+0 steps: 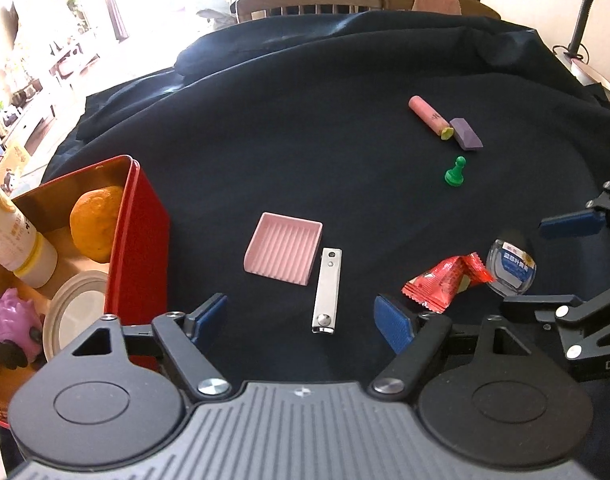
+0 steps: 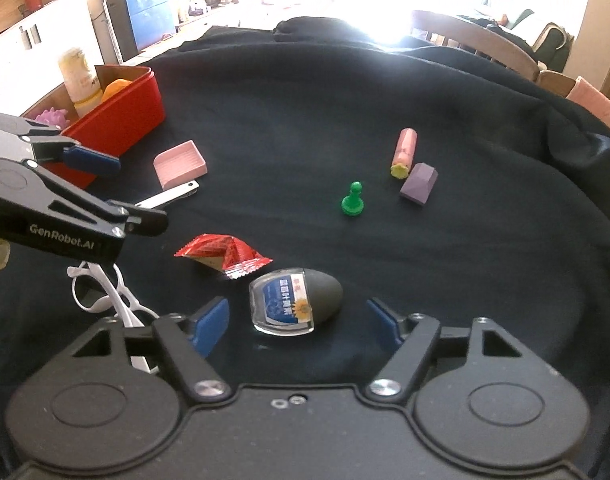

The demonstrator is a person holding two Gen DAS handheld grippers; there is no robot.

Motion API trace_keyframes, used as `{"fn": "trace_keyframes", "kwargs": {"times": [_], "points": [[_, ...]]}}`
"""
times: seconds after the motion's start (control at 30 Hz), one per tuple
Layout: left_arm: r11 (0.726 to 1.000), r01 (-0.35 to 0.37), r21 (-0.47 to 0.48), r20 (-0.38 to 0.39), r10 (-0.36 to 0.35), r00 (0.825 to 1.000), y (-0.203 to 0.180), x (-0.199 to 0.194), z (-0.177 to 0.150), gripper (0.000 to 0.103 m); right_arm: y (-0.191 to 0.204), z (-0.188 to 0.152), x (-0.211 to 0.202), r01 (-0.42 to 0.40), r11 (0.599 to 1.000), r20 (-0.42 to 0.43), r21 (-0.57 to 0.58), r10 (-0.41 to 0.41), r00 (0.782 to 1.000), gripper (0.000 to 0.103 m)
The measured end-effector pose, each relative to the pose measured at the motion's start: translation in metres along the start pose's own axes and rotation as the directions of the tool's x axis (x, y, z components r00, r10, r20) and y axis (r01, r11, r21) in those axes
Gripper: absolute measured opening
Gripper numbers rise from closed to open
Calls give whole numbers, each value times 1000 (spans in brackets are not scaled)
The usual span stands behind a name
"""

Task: Organize rigid objects
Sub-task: 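Grasp the black blue-labelled glue stick with the right tool while the left tool grasps the white metal stick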

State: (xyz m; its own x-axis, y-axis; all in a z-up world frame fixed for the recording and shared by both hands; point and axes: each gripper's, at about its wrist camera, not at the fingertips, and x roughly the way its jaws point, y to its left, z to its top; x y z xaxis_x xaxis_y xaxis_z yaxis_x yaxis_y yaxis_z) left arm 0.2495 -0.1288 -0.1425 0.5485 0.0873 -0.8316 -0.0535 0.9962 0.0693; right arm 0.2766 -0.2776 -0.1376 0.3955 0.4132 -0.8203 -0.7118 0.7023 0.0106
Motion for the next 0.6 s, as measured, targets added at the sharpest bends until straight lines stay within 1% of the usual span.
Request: {"fn": "trace_keyframes", "kwargs": {"times": [0.03,0.1,0.17,0.23,0.3,0.33,0.47,0.53,0.6], "points": [[1000,5,0,-4,-5,1000,0,1,0,68,0,0,1,-2,1000,-2,1,2,1000,71],[1000,7,4,-9,-7,1000,-1,1,0,61,-1,0,3,-4,1000,-4,1,4,1000,69],[1000,14,6,-10,-14,1000,-2,2,-1,55,-1,1,5,-5,1000,-7,0,5,1000,67],[999,38,4,-18,-38,999,-3,3,-2,45,0,1,7,-1,1000,-7,-8,1,1000,66],[998,56,5,-12,-56,998,-4,2,-3,39,1,2,7,2,1000,-4,-17,-2,1000,64],[998,59,9,-10,-58,998,-5,2,-3,36,1,3,8,2,1000,-2,-17,-2,1000,61],[998,58,16,-2,-58,998,-6,1,-4,27,4,4,7,3,1000,3,-28,-3,1000,53],[998,62,15,0,-62,998,-6,1,-4,15,6,3,7,9,999,6,-33,-9,1000,53],[998,55,19,2,-55,998,-6,0,-5,12,7,3,7,16,999,9,-34,-15,1000,53]]}}
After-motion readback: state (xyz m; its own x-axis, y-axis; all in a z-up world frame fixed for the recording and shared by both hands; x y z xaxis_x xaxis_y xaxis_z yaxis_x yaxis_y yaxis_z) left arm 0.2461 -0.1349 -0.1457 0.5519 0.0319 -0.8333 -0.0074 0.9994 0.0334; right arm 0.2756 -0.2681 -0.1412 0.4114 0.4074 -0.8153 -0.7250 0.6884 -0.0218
